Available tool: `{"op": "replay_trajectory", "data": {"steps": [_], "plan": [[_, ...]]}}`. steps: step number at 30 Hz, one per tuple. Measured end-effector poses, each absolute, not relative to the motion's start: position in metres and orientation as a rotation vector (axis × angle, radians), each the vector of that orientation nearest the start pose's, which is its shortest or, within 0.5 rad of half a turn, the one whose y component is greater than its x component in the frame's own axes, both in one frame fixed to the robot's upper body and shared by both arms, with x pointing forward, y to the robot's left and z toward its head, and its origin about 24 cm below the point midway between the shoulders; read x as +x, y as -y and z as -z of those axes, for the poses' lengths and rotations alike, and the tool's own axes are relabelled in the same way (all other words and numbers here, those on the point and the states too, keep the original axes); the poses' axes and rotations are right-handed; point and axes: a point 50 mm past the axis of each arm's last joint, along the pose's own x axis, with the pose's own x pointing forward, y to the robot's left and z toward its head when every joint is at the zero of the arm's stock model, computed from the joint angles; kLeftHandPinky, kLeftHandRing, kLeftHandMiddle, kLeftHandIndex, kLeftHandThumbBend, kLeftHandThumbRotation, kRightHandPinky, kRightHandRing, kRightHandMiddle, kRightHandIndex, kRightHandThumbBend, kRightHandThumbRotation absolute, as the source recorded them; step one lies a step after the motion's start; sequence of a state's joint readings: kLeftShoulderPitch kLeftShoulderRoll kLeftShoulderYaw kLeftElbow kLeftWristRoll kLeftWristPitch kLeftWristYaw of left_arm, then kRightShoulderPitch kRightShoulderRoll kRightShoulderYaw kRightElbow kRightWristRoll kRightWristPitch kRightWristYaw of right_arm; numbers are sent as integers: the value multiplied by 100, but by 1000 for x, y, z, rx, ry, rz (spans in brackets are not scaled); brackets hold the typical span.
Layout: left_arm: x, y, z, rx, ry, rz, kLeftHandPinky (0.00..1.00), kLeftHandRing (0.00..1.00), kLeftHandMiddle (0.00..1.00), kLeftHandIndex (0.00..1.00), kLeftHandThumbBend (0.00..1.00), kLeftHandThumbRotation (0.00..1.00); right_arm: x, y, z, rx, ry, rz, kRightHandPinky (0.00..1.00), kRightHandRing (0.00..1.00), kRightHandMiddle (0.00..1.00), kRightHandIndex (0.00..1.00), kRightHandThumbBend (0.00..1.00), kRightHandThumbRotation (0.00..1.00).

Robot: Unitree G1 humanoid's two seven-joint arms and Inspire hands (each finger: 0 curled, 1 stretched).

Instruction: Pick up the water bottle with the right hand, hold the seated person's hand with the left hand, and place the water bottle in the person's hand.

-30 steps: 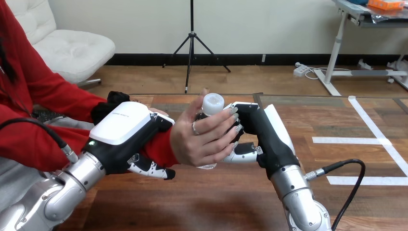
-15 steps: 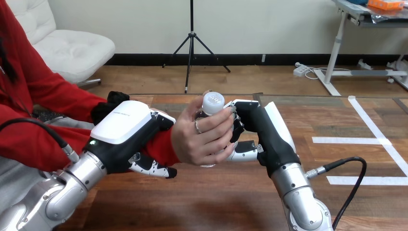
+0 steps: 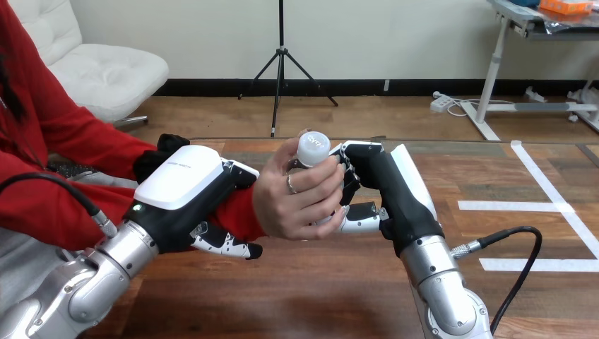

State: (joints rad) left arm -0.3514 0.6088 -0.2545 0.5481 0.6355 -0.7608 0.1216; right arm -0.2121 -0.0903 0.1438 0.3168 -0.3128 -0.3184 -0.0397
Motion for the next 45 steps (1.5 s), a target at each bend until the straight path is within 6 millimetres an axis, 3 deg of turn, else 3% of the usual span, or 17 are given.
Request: {"op": "replay_trajectory", "data": {"steps": [19, 28, 34, 39, 45], "plan": [[289, -195, -66, 1146, 483, 513, 29, 34, 40, 41, 75, 1, 286, 114, -49, -410, 232, -220, 32, 37, 44, 44, 86, 0], [289, -195, -66, 1147, 483, 509, 36, 42, 47, 49, 78, 9, 286, 114, -49, -412, 232, -219, 37, 43, 50, 49, 89, 0], [289, -195, -66, 1151, 484, 511, 47, 54, 60, 61, 83, 16, 286, 114, -49, -443, 220, -216, 55, 64, 67, 65, 93, 5], [289, -195, -65, 1165, 483, 518, 58, 66, 73, 75, 89, 26, 287, 115, -50, -484, 210, -218, 75, 82, 83, 83, 97, 18], [289, -194, -62, 1197, 477, 530, 68, 77, 83, 85, 96, 34, 287, 115, -53, -529, 216, -241, 87, 93, 94, 94, 99, 30]]}}
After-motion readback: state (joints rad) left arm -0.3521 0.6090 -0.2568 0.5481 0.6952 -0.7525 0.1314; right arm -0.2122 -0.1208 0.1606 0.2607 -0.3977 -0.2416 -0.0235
